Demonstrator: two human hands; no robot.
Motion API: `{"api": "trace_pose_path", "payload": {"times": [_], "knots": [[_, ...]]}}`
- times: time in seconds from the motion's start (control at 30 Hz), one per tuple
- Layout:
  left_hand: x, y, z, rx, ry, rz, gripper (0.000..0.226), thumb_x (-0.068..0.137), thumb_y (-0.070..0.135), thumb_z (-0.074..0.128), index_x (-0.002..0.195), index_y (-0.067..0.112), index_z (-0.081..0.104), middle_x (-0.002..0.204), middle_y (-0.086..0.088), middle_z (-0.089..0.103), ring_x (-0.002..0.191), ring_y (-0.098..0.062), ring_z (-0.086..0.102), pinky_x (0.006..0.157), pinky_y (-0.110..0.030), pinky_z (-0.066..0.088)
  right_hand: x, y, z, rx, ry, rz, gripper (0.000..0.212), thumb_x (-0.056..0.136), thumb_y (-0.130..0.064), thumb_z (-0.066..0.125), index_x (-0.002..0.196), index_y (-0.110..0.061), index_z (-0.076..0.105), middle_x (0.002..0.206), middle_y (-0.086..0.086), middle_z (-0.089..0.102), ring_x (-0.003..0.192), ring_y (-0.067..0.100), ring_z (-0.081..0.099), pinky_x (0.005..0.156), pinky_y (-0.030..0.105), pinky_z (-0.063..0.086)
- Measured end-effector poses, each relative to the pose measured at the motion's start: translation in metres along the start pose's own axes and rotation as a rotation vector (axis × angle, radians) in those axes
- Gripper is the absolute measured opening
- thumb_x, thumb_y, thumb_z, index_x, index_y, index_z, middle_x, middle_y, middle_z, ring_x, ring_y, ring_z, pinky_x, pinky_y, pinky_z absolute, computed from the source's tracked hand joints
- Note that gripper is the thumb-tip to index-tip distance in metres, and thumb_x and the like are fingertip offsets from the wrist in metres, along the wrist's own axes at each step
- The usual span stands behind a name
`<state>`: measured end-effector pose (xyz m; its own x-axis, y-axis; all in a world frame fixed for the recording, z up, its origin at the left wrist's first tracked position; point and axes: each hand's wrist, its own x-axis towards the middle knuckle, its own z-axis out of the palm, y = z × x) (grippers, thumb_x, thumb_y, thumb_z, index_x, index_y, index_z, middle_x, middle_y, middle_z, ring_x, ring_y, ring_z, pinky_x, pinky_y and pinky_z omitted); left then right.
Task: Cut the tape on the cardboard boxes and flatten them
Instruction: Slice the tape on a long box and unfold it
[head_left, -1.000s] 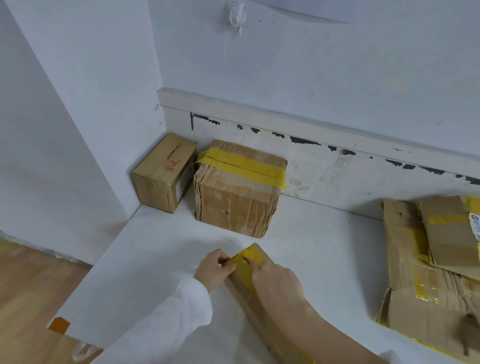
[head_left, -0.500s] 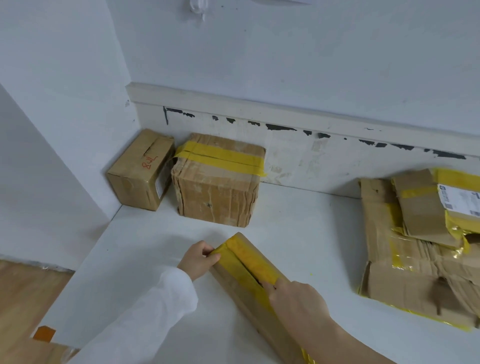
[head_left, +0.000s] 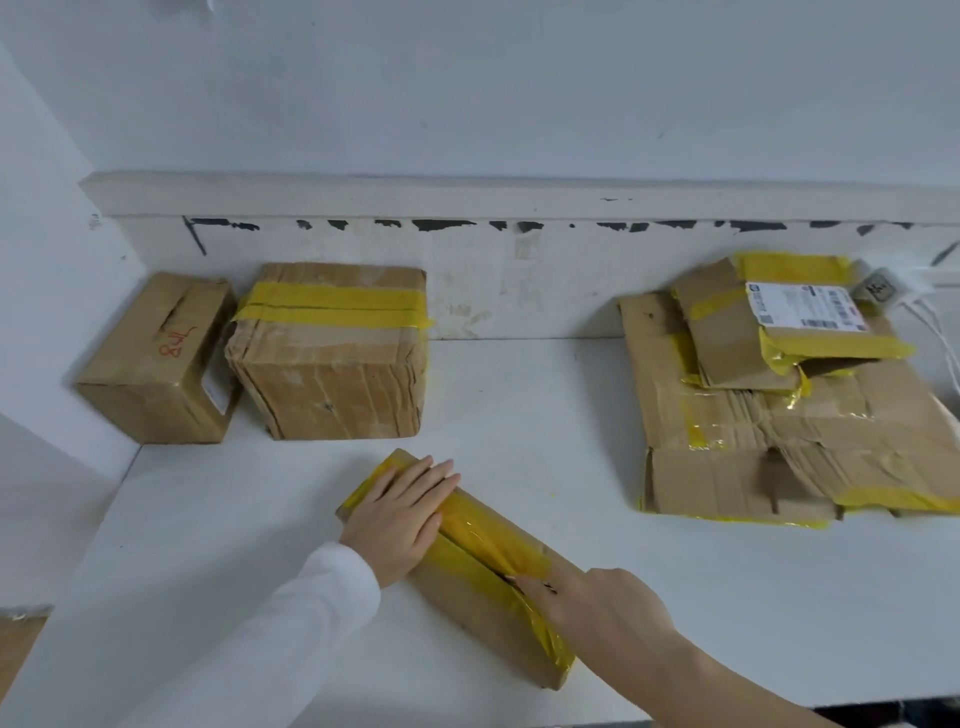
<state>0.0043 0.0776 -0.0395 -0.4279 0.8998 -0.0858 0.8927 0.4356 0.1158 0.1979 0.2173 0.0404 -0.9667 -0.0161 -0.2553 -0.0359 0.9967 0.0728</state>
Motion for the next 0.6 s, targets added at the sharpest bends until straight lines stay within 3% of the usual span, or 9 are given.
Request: {"api": "trace_pose_path", "payload": {"times": [0.1,0.17,0.2,0.23,0.27,0.33,0.43,0.5,0.6], "knots": [[-0.001,-0.002,0.007,-0.001,-0.004,0.010,0.064,0.090,0.039,0.006,0.145,0.023,0.034,0.152,0.009,0.027,0.143,-0.017,0.018,0.115,-0.040,0.010,-0.023,0.007,0.007,0.034,-0.037,0.053,0.069,0.077,-0.009,0.068,0.140,-0.025,0.044,0.103,0.012,0.060,0.064,0.031,0.060,0.040,0.028,0.011],[0.000,-0.002,0.008,-0.010,-0.015,-0.004,0.067,0.088,0.041,0.002,0.146,0.024,0.031,0.153,0.009,0.024,0.144,-0.016,0.013,0.115,-0.038,0.006,-0.035,0.009,0.019,0.044,-0.026,0.051,0.074,0.074,-0.010,0.071,0.141,-0.027,0.043,0.102,0.010,0.060,0.045,0.032,0.036,0.039,0.028,0.012],[0.001,-0.002,0.007,-0.003,-0.015,-0.006,0.068,0.087,0.042,0.001,0.147,0.024,0.030,0.153,0.009,0.022,0.144,-0.016,0.012,0.115,-0.036,0.006,-0.042,0.010,0.022,0.017,-0.049,0.055,0.077,0.065,-0.014,0.078,0.136,-0.028,0.050,0.093,0.008,0.061,0.040,0.029,0.019,0.038,0.027,0.008],[0.001,-0.002,0.007,0.007,-0.015,-0.007,0.070,0.086,0.043,-0.001,0.147,0.025,0.028,0.154,0.010,0.020,0.144,-0.015,0.010,0.115,-0.035,0.005,-0.049,0.010,0.024,-0.037,-0.068,0.085,0.081,0.044,-0.020,0.088,0.121,-0.030,0.065,0.075,0.004,0.061,0.039,0.027,0.007,0.037,0.024,0.004],[0.001,-0.002,0.007,0.014,-0.017,-0.007,0.071,0.085,0.044,-0.003,0.148,0.025,0.026,0.154,0.010,0.018,0.145,-0.015,0.008,0.115,-0.034,0.004,-0.056,0.011,0.024,-0.028,-0.049,0.120,0.084,0.021,-0.020,0.090,0.102,-0.031,0.074,0.059,-0.001,0.056,0.039,0.026,0.003,0.037,0.020,0.001],[0.001,-0.002,0.007,-0.001,-0.003,-0.006,0.072,0.085,0.046,-0.003,0.147,0.023,0.028,0.154,0.008,0.021,0.144,-0.015,0.010,0.115,-0.034,0.006,-0.073,0.012,0.037,0.056,0.010,0.102,0.085,0.004,-0.015,0.085,0.087,-0.030,0.078,0.048,-0.005,0.048,0.038,0.020,0.005,0.039,0.016,0.002],[0.001,-0.002,0.005,-0.029,-0.010,-0.008,0.082,0.086,0.059,-0.010,0.146,0.021,0.032,0.152,0.007,0.026,0.144,-0.015,0.015,0.114,-0.033,0.008,-0.094,0.024,0.046,0.067,0.051,0.153,0.086,0.006,-0.013,0.083,0.090,-0.032,0.077,0.049,-0.009,0.048,0.029,0.018,0.013,0.036,0.019,0.003],[0.002,0.000,0.004,-0.020,-0.003,-0.009,0.077,0.088,0.054,-0.004,0.144,0.019,0.034,0.151,0.005,0.030,0.143,-0.016,0.018,0.113,-0.032,0.008,-0.104,0.033,0.048,0.104,0.044,0.188,0.085,0.008,-0.014,0.084,0.090,-0.033,0.077,0.050,-0.009,0.048,0.023,0.015,0.022,0.033,0.019,0.005],[-0.002,0.003,0.002,-0.037,-0.018,-0.047,0.072,0.086,0.044,0.003,0.143,0.016,0.037,0.149,0.002,0.035,0.142,-0.018,0.023,0.114,-0.036,0.013,-0.111,0.042,0.053,0.150,0.082,0.167,0.083,0.011,-0.010,0.085,0.090,-0.033,0.077,0.049,-0.009,0.046,0.037,0.016,0.011,0.037,0.018,0.004]]}}
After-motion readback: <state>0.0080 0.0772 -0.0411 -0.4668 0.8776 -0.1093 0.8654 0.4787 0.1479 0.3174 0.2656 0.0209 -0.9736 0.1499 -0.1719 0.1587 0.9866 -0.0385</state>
